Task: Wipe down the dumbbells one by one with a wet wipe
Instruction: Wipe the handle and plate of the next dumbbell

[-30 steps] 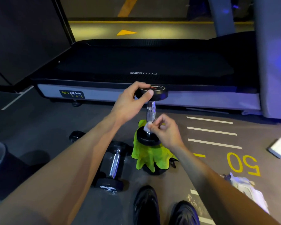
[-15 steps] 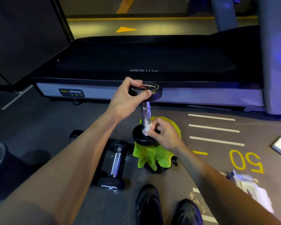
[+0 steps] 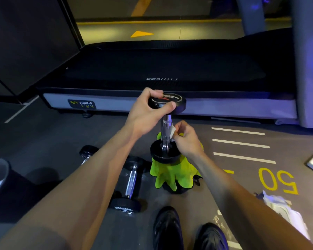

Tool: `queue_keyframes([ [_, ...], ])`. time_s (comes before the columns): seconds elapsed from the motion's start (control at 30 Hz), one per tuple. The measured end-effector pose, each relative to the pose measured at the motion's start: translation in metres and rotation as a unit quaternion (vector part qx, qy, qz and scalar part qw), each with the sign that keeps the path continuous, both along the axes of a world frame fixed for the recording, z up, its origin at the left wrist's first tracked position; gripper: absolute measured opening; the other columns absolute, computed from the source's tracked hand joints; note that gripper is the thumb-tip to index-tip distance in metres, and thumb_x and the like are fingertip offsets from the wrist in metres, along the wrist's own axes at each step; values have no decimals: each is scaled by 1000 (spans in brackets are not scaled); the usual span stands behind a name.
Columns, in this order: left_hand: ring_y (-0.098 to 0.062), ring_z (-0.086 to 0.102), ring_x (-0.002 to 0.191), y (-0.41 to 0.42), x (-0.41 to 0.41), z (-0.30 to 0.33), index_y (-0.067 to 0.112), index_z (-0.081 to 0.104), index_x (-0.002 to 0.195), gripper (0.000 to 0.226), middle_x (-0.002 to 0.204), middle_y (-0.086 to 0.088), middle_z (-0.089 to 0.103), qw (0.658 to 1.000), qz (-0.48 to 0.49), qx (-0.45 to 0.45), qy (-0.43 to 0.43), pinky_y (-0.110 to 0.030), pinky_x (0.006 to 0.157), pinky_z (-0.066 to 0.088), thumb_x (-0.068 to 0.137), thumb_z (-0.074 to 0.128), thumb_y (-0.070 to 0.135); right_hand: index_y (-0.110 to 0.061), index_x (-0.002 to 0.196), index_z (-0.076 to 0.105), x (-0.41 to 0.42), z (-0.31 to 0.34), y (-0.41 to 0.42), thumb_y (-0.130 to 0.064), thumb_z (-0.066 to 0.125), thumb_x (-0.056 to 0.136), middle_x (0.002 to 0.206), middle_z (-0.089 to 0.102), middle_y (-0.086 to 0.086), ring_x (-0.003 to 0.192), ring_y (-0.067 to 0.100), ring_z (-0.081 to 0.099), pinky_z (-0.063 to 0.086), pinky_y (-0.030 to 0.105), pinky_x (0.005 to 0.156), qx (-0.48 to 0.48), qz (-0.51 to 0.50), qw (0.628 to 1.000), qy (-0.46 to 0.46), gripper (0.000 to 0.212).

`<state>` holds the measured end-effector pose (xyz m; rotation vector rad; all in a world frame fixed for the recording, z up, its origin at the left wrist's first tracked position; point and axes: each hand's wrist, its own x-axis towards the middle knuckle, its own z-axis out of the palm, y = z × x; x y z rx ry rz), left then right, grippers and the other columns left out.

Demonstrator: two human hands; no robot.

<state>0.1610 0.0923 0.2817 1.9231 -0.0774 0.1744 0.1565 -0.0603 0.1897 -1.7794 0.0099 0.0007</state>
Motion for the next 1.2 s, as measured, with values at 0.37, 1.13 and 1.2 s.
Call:
queue_keyframes([
  [0.37, 10, 60, 104, -2, 8, -2, 24, 63, 113, 40, 119, 20, 66, 1000, 25, 3, 8, 0, 75, 41, 84, 83, 41, -27, 104, 68, -37, -9, 20, -23, 63, 98, 102, 74, 2, 89, 12, 68, 58, 39, 82, 117, -89, 988, -48, 9],
  [1.13, -2, 66, 98, -13, 9, 1, 29, 63, 113, 46, 107, 14, 67, 999, 39, 21, 2, -19, 78, 53, 79, 85, 51, -8, 135, 60, -31, 2, 32, -5, 66, 88, 136, 60, 4, 117, 23, 62, 53, 32, 96, -252, -19, 916, -311, 47],
  [1.2, 1, 64, 97, -12, 10, 1, 28, 63, 113, 45, 108, 14, 67, 999, 47, 16, 6, -14, 74, 49, 80, 84, 50, -9, 129, 62, -30, 3, 27, -4, 69, 85, 129, 58, 1, 100, 18, 63, 53, 26, 81, -223, -20, 921, -317, 44],
])
